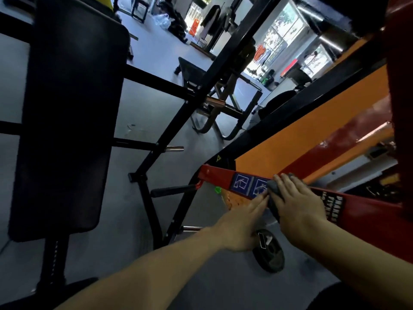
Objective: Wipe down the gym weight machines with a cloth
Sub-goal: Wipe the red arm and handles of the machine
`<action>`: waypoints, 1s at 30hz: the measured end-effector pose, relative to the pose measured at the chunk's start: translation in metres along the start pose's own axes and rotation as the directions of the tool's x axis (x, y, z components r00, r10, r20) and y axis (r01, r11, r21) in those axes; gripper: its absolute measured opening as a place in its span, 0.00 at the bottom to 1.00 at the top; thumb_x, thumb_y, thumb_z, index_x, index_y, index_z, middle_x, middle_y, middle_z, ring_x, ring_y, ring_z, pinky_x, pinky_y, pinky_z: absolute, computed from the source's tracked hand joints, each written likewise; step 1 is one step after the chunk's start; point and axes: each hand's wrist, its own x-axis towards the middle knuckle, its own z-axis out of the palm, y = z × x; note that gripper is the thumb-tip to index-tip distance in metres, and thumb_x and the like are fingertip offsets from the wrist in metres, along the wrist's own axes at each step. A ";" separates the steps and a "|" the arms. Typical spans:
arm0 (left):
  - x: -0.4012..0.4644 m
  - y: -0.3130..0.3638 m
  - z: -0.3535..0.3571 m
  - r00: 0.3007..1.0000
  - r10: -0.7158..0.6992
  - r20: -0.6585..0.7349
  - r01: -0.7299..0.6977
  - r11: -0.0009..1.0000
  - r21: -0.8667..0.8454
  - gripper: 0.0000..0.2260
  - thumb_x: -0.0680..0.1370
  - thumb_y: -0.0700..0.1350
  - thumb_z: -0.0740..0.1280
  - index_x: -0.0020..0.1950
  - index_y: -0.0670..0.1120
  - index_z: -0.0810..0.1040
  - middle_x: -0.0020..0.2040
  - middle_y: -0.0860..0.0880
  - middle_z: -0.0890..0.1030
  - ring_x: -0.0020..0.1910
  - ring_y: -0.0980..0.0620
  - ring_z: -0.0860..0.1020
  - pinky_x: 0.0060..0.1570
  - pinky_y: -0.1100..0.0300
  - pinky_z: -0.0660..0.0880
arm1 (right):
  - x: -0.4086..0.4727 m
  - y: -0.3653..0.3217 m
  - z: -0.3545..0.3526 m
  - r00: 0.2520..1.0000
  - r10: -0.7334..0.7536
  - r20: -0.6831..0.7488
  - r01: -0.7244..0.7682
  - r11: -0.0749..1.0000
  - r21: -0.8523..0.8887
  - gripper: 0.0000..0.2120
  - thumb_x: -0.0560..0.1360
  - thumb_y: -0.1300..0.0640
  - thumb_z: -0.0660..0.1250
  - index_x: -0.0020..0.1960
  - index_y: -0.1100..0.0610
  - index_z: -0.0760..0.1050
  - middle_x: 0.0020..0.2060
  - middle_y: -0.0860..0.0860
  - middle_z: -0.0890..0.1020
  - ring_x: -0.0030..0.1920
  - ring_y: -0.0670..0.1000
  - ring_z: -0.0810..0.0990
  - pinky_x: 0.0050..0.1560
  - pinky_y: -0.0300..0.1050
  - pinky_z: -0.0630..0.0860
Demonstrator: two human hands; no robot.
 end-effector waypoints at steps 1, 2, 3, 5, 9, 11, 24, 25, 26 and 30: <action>0.001 -0.004 0.000 1.000 -0.022 -0.011 0.022 1.000 0.007 0.46 0.78 0.43 0.70 0.83 0.48 0.39 0.83 0.53 0.39 0.80 0.45 0.58 0.71 0.50 0.69 | 0.006 -0.002 -0.003 1.000 -0.006 0.010 0.006 1.000 0.001 0.35 0.85 0.42 0.48 0.82 0.59 0.37 0.79 0.62 0.34 0.80 0.61 0.34 0.79 0.57 0.35; 0.002 -0.009 0.002 0.999 -0.047 -0.020 0.047 0.999 0.016 0.46 0.78 0.42 0.70 0.83 0.47 0.39 0.83 0.52 0.39 0.80 0.46 0.57 0.72 0.51 0.67 | 0.015 -0.005 -0.005 1.000 -0.023 0.017 0.023 1.000 -0.004 0.36 0.85 0.42 0.47 0.82 0.59 0.36 0.79 0.62 0.34 0.80 0.61 0.34 0.79 0.57 0.35; 0.003 -0.013 0.003 0.998 -0.059 -0.023 0.059 0.998 0.032 0.46 0.78 0.42 0.69 0.83 0.47 0.39 0.83 0.52 0.39 0.80 0.47 0.55 0.72 0.52 0.65 | 0.022 -0.008 -0.008 0.999 -0.034 0.023 0.034 0.999 -0.008 0.36 0.84 0.40 0.47 0.82 0.59 0.36 0.79 0.61 0.34 0.80 0.61 0.34 0.79 0.58 0.36; 0.005 -0.022 0.007 0.998 -0.066 -0.021 0.068 0.995 0.070 0.45 0.78 0.42 0.69 0.83 0.47 0.38 0.83 0.52 0.39 0.81 0.48 0.54 0.73 0.55 0.62 | 0.034 -0.015 -0.011 0.998 -0.045 0.037 0.046 0.999 -0.019 0.38 0.84 0.38 0.46 0.81 0.59 0.35 0.79 0.62 0.34 0.80 0.61 0.34 0.79 0.58 0.36; 0.014 -0.051 0.019 0.994 -0.106 -0.037 0.109 0.988 0.111 0.45 0.79 0.45 0.68 0.83 0.47 0.37 0.83 0.52 0.39 0.81 0.52 0.49 0.75 0.56 0.59 | 0.064 -0.029 -0.006 0.999 -0.033 0.032 0.033 0.999 0.000 0.35 0.84 0.41 0.45 0.82 0.59 0.36 0.79 0.61 0.33 0.79 0.61 0.33 0.79 0.58 0.36; 0.013 -0.077 0.020 0.993 -0.113 -0.032 0.118 0.974 0.194 0.43 0.80 0.46 0.67 0.83 0.44 0.38 0.83 0.50 0.38 0.81 0.55 0.42 0.80 0.56 0.50 | 0.079 -0.036 -0.005 0.999 -0.034 0.019 0.033 0.999 0.012 0.34 0.85 0.42 0.45 0.82 0.58 0.35 0.79 0.61 0.33 0.79 0.61 0.33 0.79 0.57 0.36; -0.017 -0.256 -0.013 0.854 -0.488 0.179 0.265 0.704 0.658 0.33 0.85 0.53 0.52 0.82 0.42 0.37 0.82 0.46 0.36 0.81 0.49 0.35 0.80 0.50 0.41 | 0.192 -0.092 0.007 0.995 -0.059 -0.077 0.056 0.998 -0.039 0.37 0.83 0.41 0.52 0.82 0.57 0.38 0.80 0.60 0.36 0.80 0.60 0.36 0.79 0.57 0.35; -0.019 -0.265 -0.012 0.846 -0.495 0.201 0.247 0.697 0.673 0.32 0.85 0.51 0.51 0.82 0.43 0.37 0.82 0.46 0.37 0.81 0.49 0.36 0.81 0.51 0.41 | 0.201 -0.096 0.008 0.994 -0.062 -0.088 0.058 0.997 -0.040 0.37 0.83 0.42 0.52 0.82 0.57 0.39 0.80 0.60 0.36 0.81 0.60 0.36 0.79 0.57 0.35; -0.020 -0.275 -0.011 0.838 -0.498 0.223 0.225 0.688 0.690 0.31 0.86 0.50 0.50 0.82 0.43 0.37 0.82 0.47 0.36 0.81 0.50 0.36 0.81 0.51 0.42 | 0.211 -0.102 0.008 0.994 -0.065 -0.092 0.061 0.997 -0.042 0.36 0.83 0.42 0.52 0.82 0.57 0.39 0.80 0.60 0.37 0.81 0.60 0.36 0.79 0.57 0.35; -0.008 -0.303 -0.007 0.806 -0.513 0.295 0.140 0.650 0.747 0.34 0.84 0.44 0.55 0.82 0.45 0.36 0.82 0.50 0.36 0.81 0.51 0.35 0.81 0.51 0.46 | 0.246 -0.122 0.005 0.990 -0.091 -0.108 0.086 0.995 -0.047 0.33 0.84 0.44 0.47 0.82 0.57 0.39 0.80 0.60 0.36 0.81 0.59 0.36 0.79 0.57 0.36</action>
